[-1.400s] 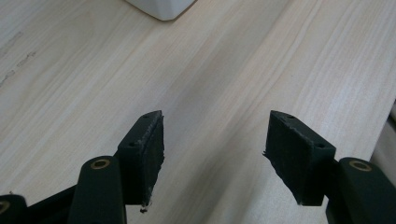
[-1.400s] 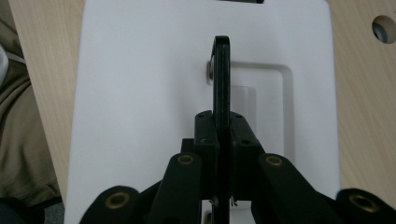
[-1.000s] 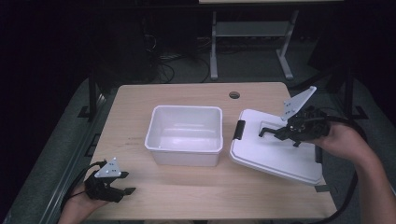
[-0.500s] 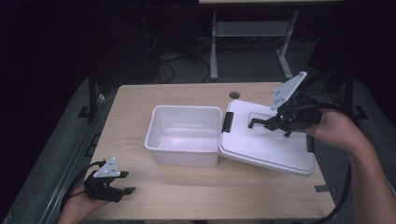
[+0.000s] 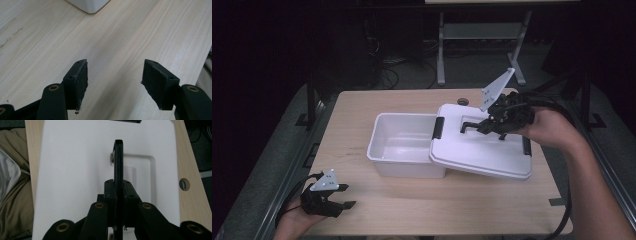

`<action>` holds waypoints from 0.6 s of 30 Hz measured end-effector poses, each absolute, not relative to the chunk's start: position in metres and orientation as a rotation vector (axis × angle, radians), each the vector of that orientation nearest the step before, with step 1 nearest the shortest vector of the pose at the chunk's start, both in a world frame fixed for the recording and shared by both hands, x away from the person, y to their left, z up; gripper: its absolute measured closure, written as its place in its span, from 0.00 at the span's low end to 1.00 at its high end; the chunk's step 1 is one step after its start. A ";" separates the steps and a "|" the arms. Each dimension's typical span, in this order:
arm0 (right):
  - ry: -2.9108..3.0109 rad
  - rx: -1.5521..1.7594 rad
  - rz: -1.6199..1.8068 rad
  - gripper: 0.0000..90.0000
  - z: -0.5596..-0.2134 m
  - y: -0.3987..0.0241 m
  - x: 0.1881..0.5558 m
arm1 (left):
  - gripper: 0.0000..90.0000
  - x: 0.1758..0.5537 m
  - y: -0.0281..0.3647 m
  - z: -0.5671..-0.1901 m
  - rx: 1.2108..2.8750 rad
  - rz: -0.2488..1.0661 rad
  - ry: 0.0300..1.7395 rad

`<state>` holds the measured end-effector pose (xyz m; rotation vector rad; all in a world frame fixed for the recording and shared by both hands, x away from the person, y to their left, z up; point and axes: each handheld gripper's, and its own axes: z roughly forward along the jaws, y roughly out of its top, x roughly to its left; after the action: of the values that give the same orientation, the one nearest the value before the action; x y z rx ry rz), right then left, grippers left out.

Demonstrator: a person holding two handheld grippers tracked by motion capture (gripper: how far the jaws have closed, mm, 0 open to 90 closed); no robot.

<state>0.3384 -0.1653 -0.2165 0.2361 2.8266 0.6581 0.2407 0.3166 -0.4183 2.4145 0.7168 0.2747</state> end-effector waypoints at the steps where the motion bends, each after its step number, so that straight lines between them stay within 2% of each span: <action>1: 2.831 0.235 0.658 0.93 -0.217 -0.163 0.340 | 0.41 0.240 0.317 -0.418 2.413 0.278 0.722; 18: 2.864 0.154 0.643 0.93 -0.224 -0.117 0.357 | 0.41 0.240 0.318 -0.420 2.427 0.264 0.728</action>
<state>0.3570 -0.1174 -0.2236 0.1538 2.8643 0.6432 0.2402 0.3176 -0.4202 2.4269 0.7277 0.2638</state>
